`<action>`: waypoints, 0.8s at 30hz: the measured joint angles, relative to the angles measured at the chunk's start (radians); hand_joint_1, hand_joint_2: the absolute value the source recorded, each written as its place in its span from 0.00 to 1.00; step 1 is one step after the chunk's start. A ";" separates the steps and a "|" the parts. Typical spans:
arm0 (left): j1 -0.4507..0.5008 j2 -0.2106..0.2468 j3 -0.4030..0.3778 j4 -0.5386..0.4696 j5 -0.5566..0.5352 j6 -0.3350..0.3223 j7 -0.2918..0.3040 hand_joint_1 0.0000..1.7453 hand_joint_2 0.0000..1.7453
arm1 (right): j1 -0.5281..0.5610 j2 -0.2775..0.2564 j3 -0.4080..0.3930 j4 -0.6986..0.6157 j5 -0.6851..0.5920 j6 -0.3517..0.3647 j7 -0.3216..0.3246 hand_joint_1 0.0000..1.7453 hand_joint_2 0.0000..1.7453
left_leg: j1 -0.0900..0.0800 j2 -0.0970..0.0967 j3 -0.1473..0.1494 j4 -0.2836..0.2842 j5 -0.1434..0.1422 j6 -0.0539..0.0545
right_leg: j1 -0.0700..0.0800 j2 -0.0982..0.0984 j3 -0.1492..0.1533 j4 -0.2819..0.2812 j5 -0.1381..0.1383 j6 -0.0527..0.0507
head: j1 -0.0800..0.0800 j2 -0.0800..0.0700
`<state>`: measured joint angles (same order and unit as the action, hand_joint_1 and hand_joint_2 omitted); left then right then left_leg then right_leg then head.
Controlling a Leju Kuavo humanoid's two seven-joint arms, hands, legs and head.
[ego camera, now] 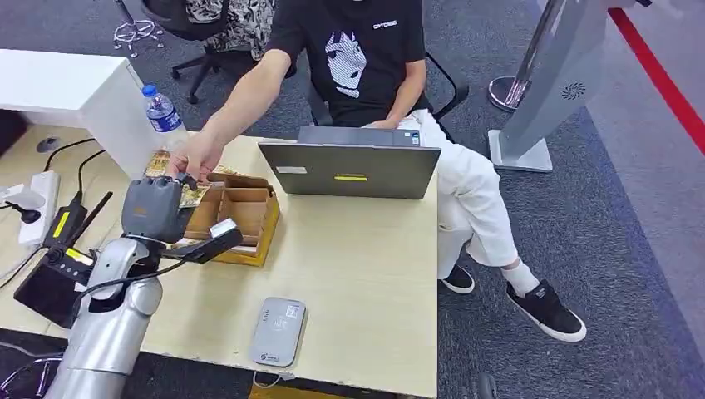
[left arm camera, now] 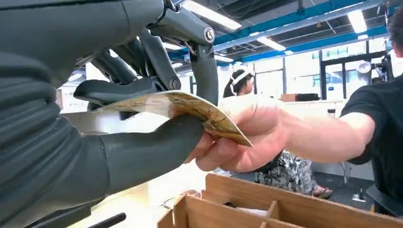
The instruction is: Pass the card to the sensor for recognition and then transmit it.
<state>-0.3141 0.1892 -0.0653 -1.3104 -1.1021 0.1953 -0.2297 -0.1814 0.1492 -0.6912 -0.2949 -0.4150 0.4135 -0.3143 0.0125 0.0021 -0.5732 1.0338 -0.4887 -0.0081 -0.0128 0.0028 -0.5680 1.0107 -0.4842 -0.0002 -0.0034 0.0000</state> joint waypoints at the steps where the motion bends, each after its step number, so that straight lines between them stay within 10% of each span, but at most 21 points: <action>1: 0.000 -0.002 0.001 0.001 0.000 0.000 -0.004 0.00 1.00 | 0.000 0.000 0.000 0.000 0.000 0.000 0.000 0.00 1.00 | 0.000 0.000 0.000 0.000 0.000 0.000 | 0.000 0.000 0.000 0.000 0.000 0.000 | 0.000 0.000; 16: 0.117 -0.044 0.002 -0.066 0.016 0.027 -0.101 0.00 1.00 | -0.001 0.001 0.000 0.002 -0.019 0.003 -0.004 0.00 1.00 | 0.000 0.000 0.000 0.000 0.000 0.000 | 0.000 0.001 0.000 0.000 0.000 0.000 | 0.000 0.000; 24: 0.287 0.013 -0.045 -0.142 -0.001 0.069 -0.148 0.00 1.00 | 0.002 0.001 0.000 0.002 -0.024 0.011 -0.005 0.00 1.00 | 0.000 0.001 -0.001 0.000 0.000 0.000 | 0.000 0.001 -0.001 0.000 0.000 0.000 | 0.000 0.000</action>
<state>-0.0273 0.2018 -0.1099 -1.4527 -1.1029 0.2640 -0.3773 -0.1798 0.1503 -0.6912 -0.2930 -0.4391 0.4246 -0.3189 0.0126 0.0027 -0.5737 1.0333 -0.4889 -0.0080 -0.0128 0.0034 -0.5691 1.0103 -0.4845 0.0002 -0.0034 0.0000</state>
